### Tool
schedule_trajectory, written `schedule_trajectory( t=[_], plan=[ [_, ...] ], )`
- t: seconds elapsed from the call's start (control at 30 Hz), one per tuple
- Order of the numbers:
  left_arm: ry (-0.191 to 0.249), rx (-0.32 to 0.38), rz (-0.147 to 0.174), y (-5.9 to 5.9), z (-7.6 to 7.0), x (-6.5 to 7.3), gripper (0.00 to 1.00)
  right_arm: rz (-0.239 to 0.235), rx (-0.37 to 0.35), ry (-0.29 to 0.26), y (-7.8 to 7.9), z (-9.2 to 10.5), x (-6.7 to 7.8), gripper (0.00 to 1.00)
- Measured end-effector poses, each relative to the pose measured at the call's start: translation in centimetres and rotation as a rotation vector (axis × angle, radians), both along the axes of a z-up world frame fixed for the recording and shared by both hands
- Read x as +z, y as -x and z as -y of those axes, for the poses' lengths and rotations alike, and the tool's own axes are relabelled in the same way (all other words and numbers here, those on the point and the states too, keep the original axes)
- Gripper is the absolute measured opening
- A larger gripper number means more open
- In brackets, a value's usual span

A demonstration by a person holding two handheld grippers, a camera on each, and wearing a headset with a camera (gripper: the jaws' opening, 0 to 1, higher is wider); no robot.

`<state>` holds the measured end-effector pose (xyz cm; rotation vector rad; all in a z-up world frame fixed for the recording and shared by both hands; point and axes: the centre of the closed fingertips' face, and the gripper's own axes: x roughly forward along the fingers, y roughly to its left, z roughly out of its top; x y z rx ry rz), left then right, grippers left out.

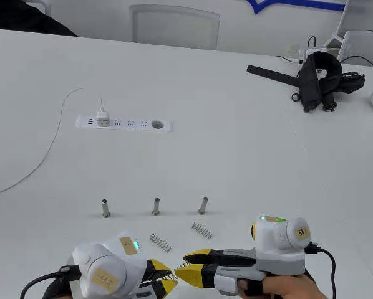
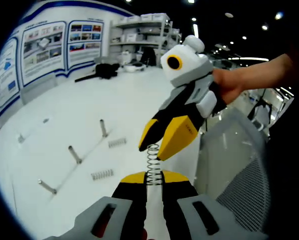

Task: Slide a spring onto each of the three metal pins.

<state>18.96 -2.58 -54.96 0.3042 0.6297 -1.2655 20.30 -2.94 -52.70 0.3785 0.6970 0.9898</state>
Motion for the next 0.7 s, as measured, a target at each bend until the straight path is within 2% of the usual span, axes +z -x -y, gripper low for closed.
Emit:
schedule_trajectory(
  t=[0.23,0.4,0.57,0.63,0.7],
  plan=[
    [0.006,-0.012,0.007,-0.1,-0.1,0.3,0.10,0.000,0.025,-0.001,0.1,0.0,0.4,0.24],
    [0.028,-0.026,0.024,0.0,0.3,1.0,0.10,0.001,0.017,0.022,-0.2,0.4,-0.1,0.24],
    [0.029,-0.033,0.032,0.0,0.4,1.1,0.10,-0.011,0.045,0.009,0.5,-0.1,0.1,0.24],
    [0.031,-0.033,0.035,-0.1,0.4,1.2,0.10,-0.026,0.050,0.034,0.7,0.0,-0.5,0.23],
    [0.030,-0.035,0.034,-0.1,0.4,1.2,0.10,-0.023,0.058,0.036,0.8,-0.1,-0.4,0.20]
  ],
)
